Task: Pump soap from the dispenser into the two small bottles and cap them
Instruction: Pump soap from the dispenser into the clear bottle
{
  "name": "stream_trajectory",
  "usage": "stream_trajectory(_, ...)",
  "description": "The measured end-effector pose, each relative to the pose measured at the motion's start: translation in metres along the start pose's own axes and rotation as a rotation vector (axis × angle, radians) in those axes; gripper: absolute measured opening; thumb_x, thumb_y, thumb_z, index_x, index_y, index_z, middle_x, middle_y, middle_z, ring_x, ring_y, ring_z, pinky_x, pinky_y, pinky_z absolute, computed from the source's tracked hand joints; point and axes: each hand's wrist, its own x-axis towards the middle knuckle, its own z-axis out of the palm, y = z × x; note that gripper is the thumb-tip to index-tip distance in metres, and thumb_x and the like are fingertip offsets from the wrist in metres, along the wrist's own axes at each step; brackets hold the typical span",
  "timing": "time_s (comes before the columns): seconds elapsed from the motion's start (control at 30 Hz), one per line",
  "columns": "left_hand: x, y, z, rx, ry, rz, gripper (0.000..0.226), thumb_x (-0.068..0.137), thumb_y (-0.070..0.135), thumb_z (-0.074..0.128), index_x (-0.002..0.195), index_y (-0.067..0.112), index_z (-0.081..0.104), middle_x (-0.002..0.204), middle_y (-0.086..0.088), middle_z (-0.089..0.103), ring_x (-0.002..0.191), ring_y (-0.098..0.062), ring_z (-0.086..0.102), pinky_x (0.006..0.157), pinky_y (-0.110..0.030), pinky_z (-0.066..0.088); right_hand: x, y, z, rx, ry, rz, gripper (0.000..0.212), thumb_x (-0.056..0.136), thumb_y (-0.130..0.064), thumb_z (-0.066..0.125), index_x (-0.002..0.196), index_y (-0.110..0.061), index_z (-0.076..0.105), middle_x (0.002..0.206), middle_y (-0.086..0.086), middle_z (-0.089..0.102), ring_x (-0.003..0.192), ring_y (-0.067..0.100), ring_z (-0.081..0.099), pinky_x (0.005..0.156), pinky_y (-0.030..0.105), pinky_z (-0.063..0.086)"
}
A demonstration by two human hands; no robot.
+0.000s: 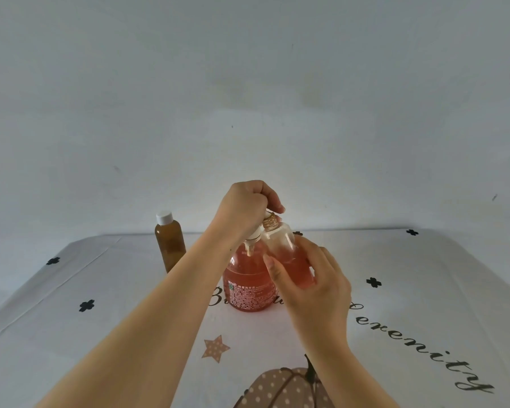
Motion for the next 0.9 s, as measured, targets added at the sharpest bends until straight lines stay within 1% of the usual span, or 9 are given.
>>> stream_trajectory(0.13,-0.001,0.003,0.000,-0.006,0.022,-0.018,0.040,0.078,-0.011,0.032,0.067,0.014,0.062,0.079,-0.003,0.074,0.089,-0.030,0.070,0.084,-0.049,0.053,0.001,-0.002,0.000,0.008,-0.017,0.009,0.060,0.073,-0.073,0.056,0.116,-0.032,0.066,0.100,-0.017,0.065,0.092,0.013,0.064,0.077,0.038,0.056)
stream_trajectory(0.23,-0.002,0.004,0.000,-0.055,0.061,-0.020,0.037,0.078,-0.008,0.033,0.071,0.013,0.062,0.075,-0.004,0.073,0.074,-0.023,0.068,0.082,-0.048,0.054,0.002,-0.004,0.001,0.028,-0.010,0.002,0.064,0.073,-0.074,0.057,0.117,-0.029,0.065,0.101,-0.014,0.066,0.092,0.014,0.065,0.078,0.042,0.056)
stream_trajectory(0.33,-0.001,0.006,-0.004,-0.125,0.066,-0.038,0.031,0.081,-0.004,0.037,0.078,0.013,0.062,0.075,-0.005,0.071,0.076,-0.024,0.066,0.079,-0.043,0.054,0.002,-0.006,0.001,0.049,-0.011,0.018,0.067,0.071,-0.075,0.058,0.119,-0.028,0.065,0.100,-0.014,0.065,0.089,0.012,0.065,0.079,0.046,0.056)
stream_trajectory(0.43,-0.004,0.009,-0.008,-0.214,0.045,-0.061,0.023,0.086,0.001,0.042,0.085,0.011,0.062,0.078,-0.007,0.071,0.070,-0.022,0.066,0.067,-0.030,0.052,0.002,-0.006,-0.001,0.056,-0.035,0.044,0.067,0.070,-0.074,0.060,0.122,-0.032,0.062,0.098,-0.020,0.061,0.089,0.009,0.064,0.081,0.046,0.057)
stream_trajectory(0.5,-0.005,0.010,-0.009,-0.291,0.044,-0.058,0.022,0.087,0.001,0.042,0.087,0.009,0.062,0.077,-0.008,0.071,0.062,-0.018,0.065,0.056,-0.022,0.050,0.001,-0.005,-0.002,0.064,-0.053,0.060,0.064,0.070,-0.068,0.065,0.123,-0.033,0.061,0.098,-0.024,0.059,0.088,0.003,0.062,0.084,0.046,0.056)
stream_trajectory(0.53,-0.006,0.010,-0.009,-0.323,0.048,-0.052,0.022,0.087,0.001,0.041,0.088,0.008,0.062,0.077,-0.009,0.071,0.060,-0.017,0.065,0.054,-0.022,0.049,0.001,-0.005,-0.002,0.069,-0.055,0.061,0.061,0.070,-0.065,0.067,0.122,-0.033,0.061,0.098,-0.025,0.059,0.088,0.002,0.062,0.085,0.046,0.055)
stream_trajectory(0.67,-0.005,0.005,-0.008,-0.373,0.066,-0.009,0.022,0.088,0.000,0.041,0.086,0.006,0.063,0.077,-0.011,0.070,0.065,-0.022,0.065,0.063,-0.029,0.049,-0.001,-0.001,-0.001,0.104,-0.055,0.061,0.052,0.068,-0.064,0.066,0.113,-0.039,0.059,0.099,-0.022,0.064,0.092,0.011,0.066,0.083,0.043,0.055)
stream_trajectory(0.73,-0.006,0.000,-0.008,-0.389,0.067,0.002,0.023,0.087,-0.002,0.042,0.083,0.006,0.063,0.076,-0.010,0.070,0.068,-0.024,0.064,0.064,-0.031,0.050,-0.002,0.001,-0.001,0.108,-0.053,0.057,0.048,0.070,-0.065,0.067,0.110,-0.039,0.058,0.099,-0.020,0.066,0.090,0.012,0.066,0.080,0.041,0.056)
stream_trajectory(0.9,-0.008,-0.006,-0.005,-0.409,0.094,0.011,0.018,0.085,0.002,0.049,0.076,0.005,0.064,0.074,-0.009,0.071,0.068,-0.019,0.063,0.063,-0.030,0.049,-0.005,0.002,0.000,0.105,-0.039,0.029,0.050,0.073,-0.068,0.065,0.110,-0.034,0.060,0.098,-0.018,0.066,0.085,0.011,0.066,0.076,0.039,0.056)
